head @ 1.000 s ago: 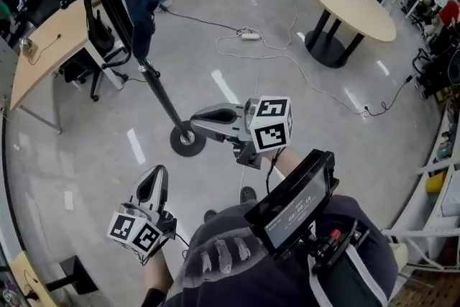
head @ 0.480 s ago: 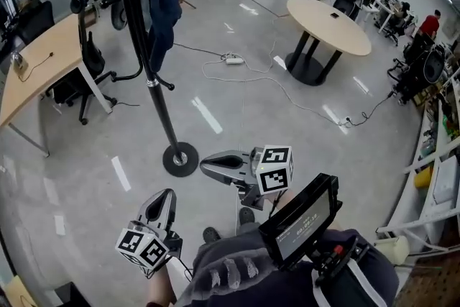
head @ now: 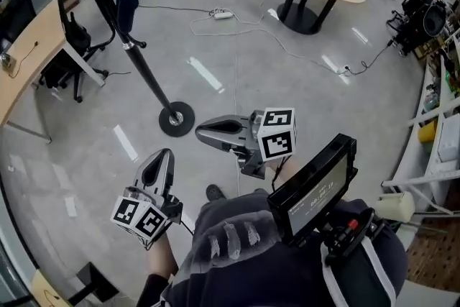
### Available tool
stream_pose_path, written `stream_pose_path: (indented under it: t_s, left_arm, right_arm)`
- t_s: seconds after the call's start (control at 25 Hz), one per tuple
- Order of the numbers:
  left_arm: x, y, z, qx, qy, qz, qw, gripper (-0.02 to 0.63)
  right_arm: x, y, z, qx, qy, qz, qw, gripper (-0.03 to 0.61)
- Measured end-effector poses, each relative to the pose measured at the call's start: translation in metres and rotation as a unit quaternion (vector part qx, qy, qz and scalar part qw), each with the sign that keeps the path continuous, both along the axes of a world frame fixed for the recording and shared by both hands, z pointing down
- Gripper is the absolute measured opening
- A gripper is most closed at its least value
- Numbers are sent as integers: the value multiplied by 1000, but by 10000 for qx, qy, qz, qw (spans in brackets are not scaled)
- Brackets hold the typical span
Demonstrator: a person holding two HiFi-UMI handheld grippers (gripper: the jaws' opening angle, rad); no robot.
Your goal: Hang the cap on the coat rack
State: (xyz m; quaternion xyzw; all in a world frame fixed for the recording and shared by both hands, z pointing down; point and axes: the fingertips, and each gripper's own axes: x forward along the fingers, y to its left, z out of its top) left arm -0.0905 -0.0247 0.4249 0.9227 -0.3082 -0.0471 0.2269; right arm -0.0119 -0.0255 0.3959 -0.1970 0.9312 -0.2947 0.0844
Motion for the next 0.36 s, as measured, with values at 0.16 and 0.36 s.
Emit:
stream_pose_path:
  t_s: [0.16,0.36]
  left_arm:
    - [48,11,-4,71,-93,103,9999,8]
    - [104,41,22,-131,-313,245,9991,8]
  right_arm:
    - [45,13,0,-11,-232,46,9997,5]
    - [104,40,18,-146,-616,225,9977,5]
